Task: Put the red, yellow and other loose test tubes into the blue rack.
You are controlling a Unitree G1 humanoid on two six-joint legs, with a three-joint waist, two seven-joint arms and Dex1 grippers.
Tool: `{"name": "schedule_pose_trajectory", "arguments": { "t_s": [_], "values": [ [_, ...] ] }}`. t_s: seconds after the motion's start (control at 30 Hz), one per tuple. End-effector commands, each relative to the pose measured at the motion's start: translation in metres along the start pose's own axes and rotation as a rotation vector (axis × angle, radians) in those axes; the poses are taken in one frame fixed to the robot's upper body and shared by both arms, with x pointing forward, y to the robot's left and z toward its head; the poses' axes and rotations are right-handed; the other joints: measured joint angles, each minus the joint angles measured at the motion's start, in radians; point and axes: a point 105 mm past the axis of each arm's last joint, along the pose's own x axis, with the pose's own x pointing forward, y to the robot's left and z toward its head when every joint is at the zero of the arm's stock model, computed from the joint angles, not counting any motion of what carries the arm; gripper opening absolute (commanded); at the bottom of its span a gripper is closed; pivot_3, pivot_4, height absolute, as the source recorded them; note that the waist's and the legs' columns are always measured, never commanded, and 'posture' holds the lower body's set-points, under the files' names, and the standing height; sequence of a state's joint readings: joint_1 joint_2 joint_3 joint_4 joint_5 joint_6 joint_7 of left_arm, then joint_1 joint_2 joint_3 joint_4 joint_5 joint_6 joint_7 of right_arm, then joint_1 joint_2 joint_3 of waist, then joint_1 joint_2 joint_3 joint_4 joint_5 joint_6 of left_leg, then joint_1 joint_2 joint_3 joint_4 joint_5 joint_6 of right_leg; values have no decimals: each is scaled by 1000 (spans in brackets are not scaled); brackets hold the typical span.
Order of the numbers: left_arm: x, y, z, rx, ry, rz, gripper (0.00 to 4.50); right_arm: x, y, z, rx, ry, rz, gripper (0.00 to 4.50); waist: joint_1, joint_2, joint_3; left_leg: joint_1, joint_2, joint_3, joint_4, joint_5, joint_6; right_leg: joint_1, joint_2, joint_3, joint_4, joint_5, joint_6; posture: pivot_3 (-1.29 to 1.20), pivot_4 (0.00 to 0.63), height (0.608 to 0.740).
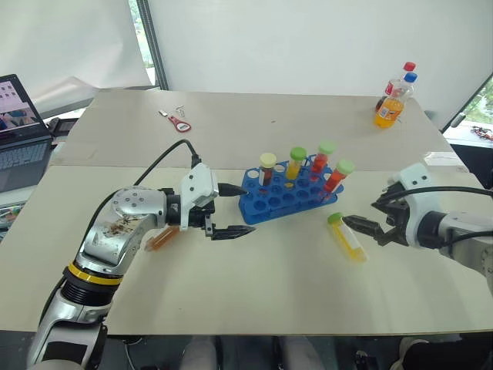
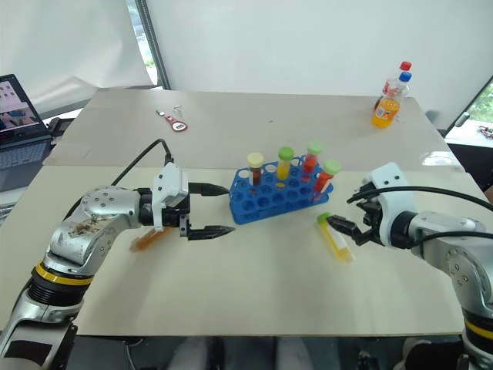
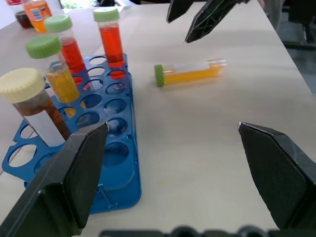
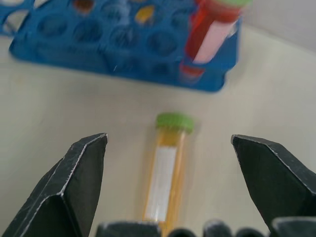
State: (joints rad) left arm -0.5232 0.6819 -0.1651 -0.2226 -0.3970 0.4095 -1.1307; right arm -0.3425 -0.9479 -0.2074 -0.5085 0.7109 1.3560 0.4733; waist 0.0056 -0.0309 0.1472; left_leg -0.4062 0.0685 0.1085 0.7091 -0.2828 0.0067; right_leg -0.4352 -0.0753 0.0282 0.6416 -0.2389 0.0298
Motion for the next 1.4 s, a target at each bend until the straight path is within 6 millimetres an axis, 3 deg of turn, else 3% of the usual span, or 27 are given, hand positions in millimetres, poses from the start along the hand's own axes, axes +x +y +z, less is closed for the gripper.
{"name": "schedule_pose_trajectory", "arguments": {
  "t_s": [0.03, 0.17, 0.5, 0.83, 0.9, 1.07, 1.13, 1.23, 1.4],
  "values": [
    [1, -17, 9, 70, 2, -103, 4500, 6, -10, -8, 42, 138, -10, 4443, -2, 0, 0, 0, 0, 0, 0, 0, 0, 0, 0, 1, 0, 0, 0, 0, 150, 740],
    [3, -30, 14, 91, 1, -175, 4500, 18, -15, -12, 41, 236, 12, 4443, -2, 0, 0, -1, -1, 1, 0, 0, 1, -1, 0, 3, -1, 0, 1, 0, 150, 740],
    [10, -39, 13, 127, 19, -195, 4500, 45, -21, -15, -38, 384, 79, 4443, 0, 0, 0, -1, -1, 1, 0, -1, 2, -1, 2, 7, -1, 0, 2, 0, 150, 740],
    [14, -38, 12, 126, 20, -170, 4500, 46, -16, -20, -55, 443, 137, 1201, 4, 0, 0, -1, -1, 2, 0, -1, 2, -2, 2, 7, 0, 0, 2, 0, 150, 740],
    [14, -37, 12, 117, 15, -165, 4500, 44, -16, -17, -45, 429, 134, 977, 4, 0, 0, -1, -1, 2, 0, -1, 2, -2, 2, 7, 0, 0, 2, 0, 150, 740],
    [8, -26, 13, 70, 1, -121, 4500, 25, -7, 4, -63, 290, 178, 977, 7, 0, 0, -1, -1, 2, 0, -1, 2, -2, 2, 7, 0, 0, 2, 0, 150, 740],
    [5, -19, 16, 38, -21, -85, 4500, 16, 2, 19, -110, 158, 206, 977, 9, 0, 0, -2, -1, 1, 0, -1, 2, -2, 2, 7, 0, 0, 2, 0, 150, 740],
    [2, -10, 20, 5, -49, -36, 4500, 5, 24, 46, -133, -185, 262, 977, 8, -2, -1, -2, -1, 0, 1, -1, 2, -2, 2, 7, 0, 0, 2, 0, 150, 740],
    [-3, -5, 16, -29, -56, -1, 4500, 5, 55, 52, -137, -444, 244, 977, 6, -2, -1, -2, -1, -2, 2, -1, 2, -1, 5, 9, 1, 0, 3, 0, 150, 740]
  ]
}}
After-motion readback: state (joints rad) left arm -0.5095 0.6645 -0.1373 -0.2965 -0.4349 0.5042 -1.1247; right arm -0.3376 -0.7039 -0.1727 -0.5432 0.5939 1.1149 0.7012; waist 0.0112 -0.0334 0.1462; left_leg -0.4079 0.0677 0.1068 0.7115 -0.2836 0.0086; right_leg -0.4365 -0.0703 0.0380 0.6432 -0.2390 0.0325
